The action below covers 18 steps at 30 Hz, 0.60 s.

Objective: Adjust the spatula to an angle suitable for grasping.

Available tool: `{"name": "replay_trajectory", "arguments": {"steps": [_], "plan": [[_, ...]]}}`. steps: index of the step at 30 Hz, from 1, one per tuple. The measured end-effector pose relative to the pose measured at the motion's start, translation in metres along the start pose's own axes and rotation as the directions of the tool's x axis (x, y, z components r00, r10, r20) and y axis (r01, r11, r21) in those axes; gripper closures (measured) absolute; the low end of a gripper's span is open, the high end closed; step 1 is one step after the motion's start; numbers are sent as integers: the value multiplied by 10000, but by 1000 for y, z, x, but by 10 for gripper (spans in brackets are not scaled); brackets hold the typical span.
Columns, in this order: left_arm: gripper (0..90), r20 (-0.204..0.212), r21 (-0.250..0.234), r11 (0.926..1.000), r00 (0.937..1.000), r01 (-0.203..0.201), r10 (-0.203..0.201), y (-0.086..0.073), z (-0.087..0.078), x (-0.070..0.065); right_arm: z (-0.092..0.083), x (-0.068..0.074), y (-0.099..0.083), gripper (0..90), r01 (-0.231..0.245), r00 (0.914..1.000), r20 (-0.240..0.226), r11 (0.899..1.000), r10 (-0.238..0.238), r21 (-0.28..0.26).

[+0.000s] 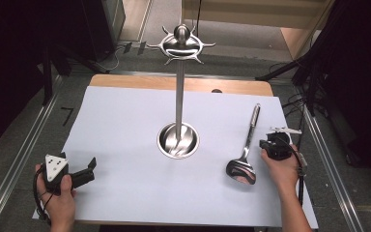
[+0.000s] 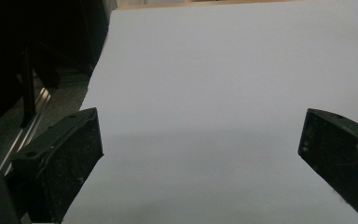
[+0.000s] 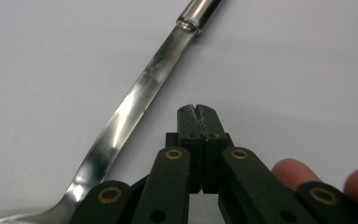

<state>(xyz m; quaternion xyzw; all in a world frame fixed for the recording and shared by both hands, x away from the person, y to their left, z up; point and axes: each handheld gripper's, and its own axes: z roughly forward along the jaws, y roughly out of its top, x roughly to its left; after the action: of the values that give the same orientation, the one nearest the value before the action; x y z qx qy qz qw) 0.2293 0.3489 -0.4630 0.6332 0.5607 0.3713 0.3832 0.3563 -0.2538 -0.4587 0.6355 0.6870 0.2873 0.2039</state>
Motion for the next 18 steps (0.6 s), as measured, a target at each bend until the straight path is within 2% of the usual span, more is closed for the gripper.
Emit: {"name": "replay_trajectory", "arguments": {"steps": [4, 15, 18], "plan": [[2, -14, 49, 10000, 10000, -25, 25, 0, 0, 0, 8, -1, 9, 900, -315, 9995, -91, 9992, 317, 225], [2, 34, 4, 10000, 10000, 33, -33, 0, 0, 1, 33, -2, 30, 900, -865, 9960, 299, 9924, 842, 873], [2, 66, 16, 10000, 10000, 39, -39, 0, 0, 1, 41, -2, 35, 900, -1187, 9925, 383, 9889, 1157, 889]]}}
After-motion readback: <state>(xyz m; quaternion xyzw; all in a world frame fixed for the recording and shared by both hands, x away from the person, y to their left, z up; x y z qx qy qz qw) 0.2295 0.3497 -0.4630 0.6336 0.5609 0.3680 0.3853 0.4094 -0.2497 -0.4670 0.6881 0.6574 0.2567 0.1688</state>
